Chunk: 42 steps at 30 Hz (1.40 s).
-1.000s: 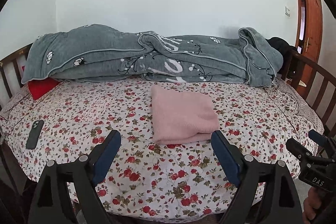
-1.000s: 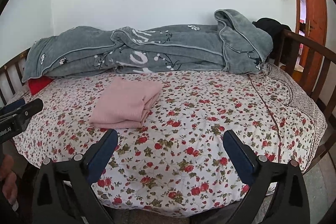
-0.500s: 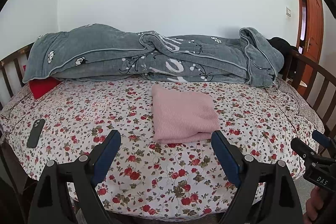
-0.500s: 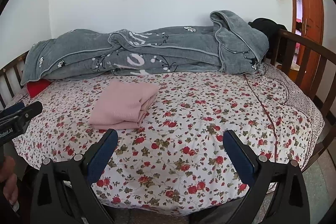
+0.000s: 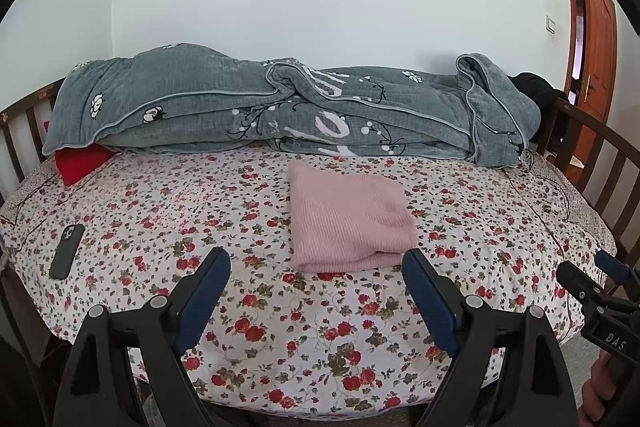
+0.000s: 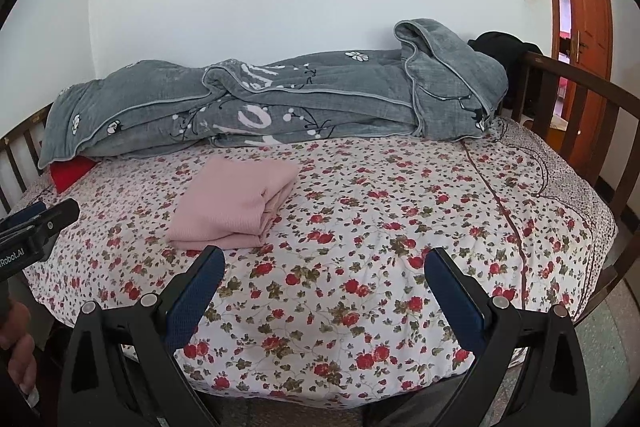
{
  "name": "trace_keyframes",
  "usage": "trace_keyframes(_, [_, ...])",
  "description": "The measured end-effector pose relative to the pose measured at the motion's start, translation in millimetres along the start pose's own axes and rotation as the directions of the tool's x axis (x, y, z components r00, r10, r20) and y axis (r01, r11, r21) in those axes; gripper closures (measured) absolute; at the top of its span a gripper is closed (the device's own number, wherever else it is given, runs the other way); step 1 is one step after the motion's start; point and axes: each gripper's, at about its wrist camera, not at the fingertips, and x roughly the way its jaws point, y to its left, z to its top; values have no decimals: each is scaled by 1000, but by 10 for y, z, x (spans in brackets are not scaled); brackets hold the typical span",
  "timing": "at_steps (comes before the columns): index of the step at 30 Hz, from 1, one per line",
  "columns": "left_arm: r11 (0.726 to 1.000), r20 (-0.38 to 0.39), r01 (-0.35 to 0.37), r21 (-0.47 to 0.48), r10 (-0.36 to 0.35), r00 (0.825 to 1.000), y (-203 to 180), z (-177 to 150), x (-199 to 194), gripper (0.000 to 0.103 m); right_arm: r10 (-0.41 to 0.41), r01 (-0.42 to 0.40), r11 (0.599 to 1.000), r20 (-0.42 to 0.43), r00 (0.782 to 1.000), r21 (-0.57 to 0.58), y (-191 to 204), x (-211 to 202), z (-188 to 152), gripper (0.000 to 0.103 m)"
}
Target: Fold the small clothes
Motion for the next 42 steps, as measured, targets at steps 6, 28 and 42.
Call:
trace_keyframes(6, [1000,1,2,-2,-2,1000,-1,-1,-3,16,5,-5,1000,-2,1000,2,-4,-3,0,4])
trace_keyframes(28, [1000,-1,2,-5,-2,1000,4,2,-11,16,17,-17,1000,-8,1000,14,34,-30,5,4])
trace_keyframes(42, [1000,-2,0,-5,-1,1000,2,-1,-11,16,26,-25,1000,-8,1000,11,57,-23,3,4])
